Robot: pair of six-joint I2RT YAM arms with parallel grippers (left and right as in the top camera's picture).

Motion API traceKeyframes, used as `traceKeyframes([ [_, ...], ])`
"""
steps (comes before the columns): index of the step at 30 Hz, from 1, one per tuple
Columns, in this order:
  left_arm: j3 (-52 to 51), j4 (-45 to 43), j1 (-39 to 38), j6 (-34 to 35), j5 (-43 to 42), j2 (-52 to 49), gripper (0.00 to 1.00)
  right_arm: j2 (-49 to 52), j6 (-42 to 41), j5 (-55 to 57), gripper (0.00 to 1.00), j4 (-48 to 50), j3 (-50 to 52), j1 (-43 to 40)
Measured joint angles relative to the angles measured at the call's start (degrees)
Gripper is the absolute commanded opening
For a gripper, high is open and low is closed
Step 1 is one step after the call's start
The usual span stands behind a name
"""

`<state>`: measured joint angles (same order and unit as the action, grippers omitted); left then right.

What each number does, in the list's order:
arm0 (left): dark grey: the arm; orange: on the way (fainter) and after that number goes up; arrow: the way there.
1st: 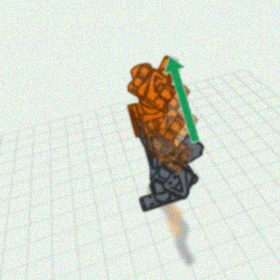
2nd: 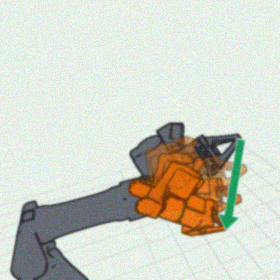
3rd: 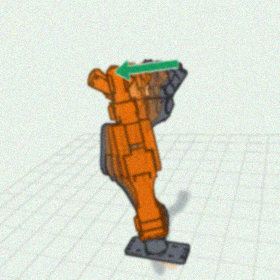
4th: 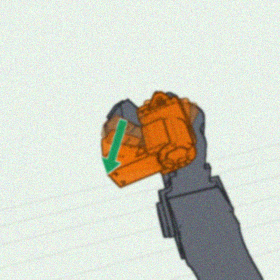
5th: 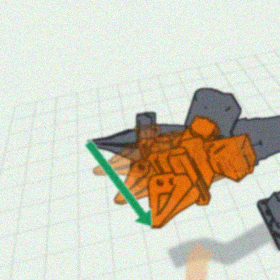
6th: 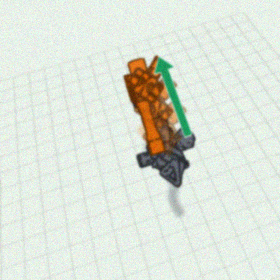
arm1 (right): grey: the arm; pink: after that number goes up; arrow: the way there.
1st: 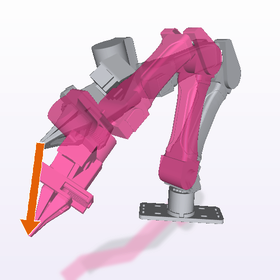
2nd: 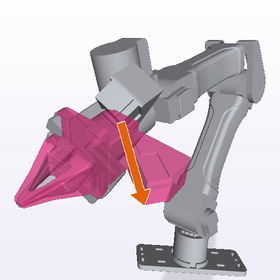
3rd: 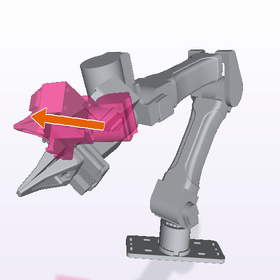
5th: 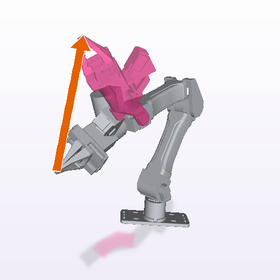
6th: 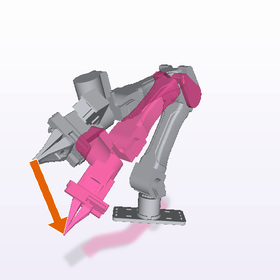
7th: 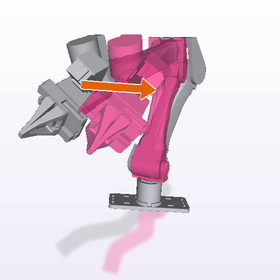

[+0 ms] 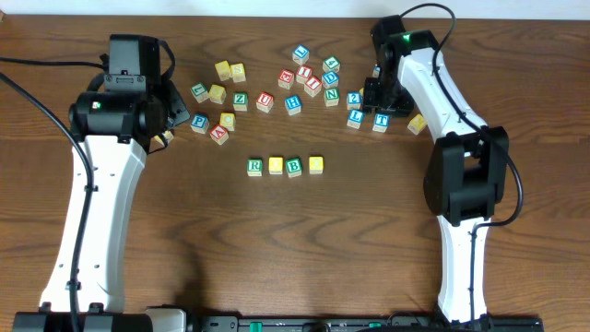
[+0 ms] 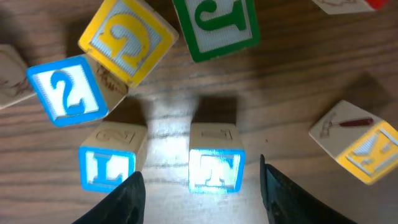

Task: Spell out ROBOT
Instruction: 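Grasp the blue T block with the right gripper, then place the T block at the right end of the row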

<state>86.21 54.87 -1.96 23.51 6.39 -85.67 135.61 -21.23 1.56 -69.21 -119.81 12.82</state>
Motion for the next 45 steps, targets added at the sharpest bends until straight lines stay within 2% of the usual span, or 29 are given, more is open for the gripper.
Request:
traceKeyframes([
  [4,0.0,-0.02,0.0,-0.02,0.0,0.0,0.53,-0.07,-0.63,0.37,0.42,4.35,5.16,0.0],
  [7,0.0,-0.02,0.0,0.0,0.0,0.0,0.53,-0.07,-1.05,0.42,0.38,6.54,8.35,0.0],
  [9,0.0,-0.02,0.0,0.0,0.0,0.0,0.53,-0.07,-1.05,0.39,0.31,7.34,8.66,0.0],
  [13,0.0,-0.02,0.0,0.0,0.0,0.0,0.53,-0.09,-1.29,0.42,0.31,8.11,8.66,0.0],
  [17,0.0,-0.02,0.0,0.0,0.0,0.0,0.53,-0.68,-1.09,-1.6,0.19,6.03,8.66,0.0],
  [22,0.0,-0.07,0.0,0.0,0.0,0.0,0.53,-3.8,0.79,-6.32,0.19,3.54,8.66,1.44],
  [28,0.0,-0.04,0.0,0.0,-0.02,0.0,0.53,-3.89,1.46,-6.69,0.18,-1.16,9.07,10.03],
  [33,0.0,-0.07,0.0,0.0,0.0,0.0,0.53,-3.91,-3.32,-2.78,0.2,-0.26,14.08,14.97],
  [35,0.0,-0.07,0.0,0.0,0.0,0.0,0.53,-4.44,-4.9,-2.03,0.23,1.53,16.06,15.67],
  [38,0.0,-0.04,0.0,0.0,0.0,0.0,0.53,-4.79,-6.12,-1.84,0.36,2.45,16.9,15.72],
  [45,0.02,-0.04,0.0,0.0,0.0,0.0,0.53,-4.79,-6.64,-2.36,0.39,0.48,15.72,15.72],
])
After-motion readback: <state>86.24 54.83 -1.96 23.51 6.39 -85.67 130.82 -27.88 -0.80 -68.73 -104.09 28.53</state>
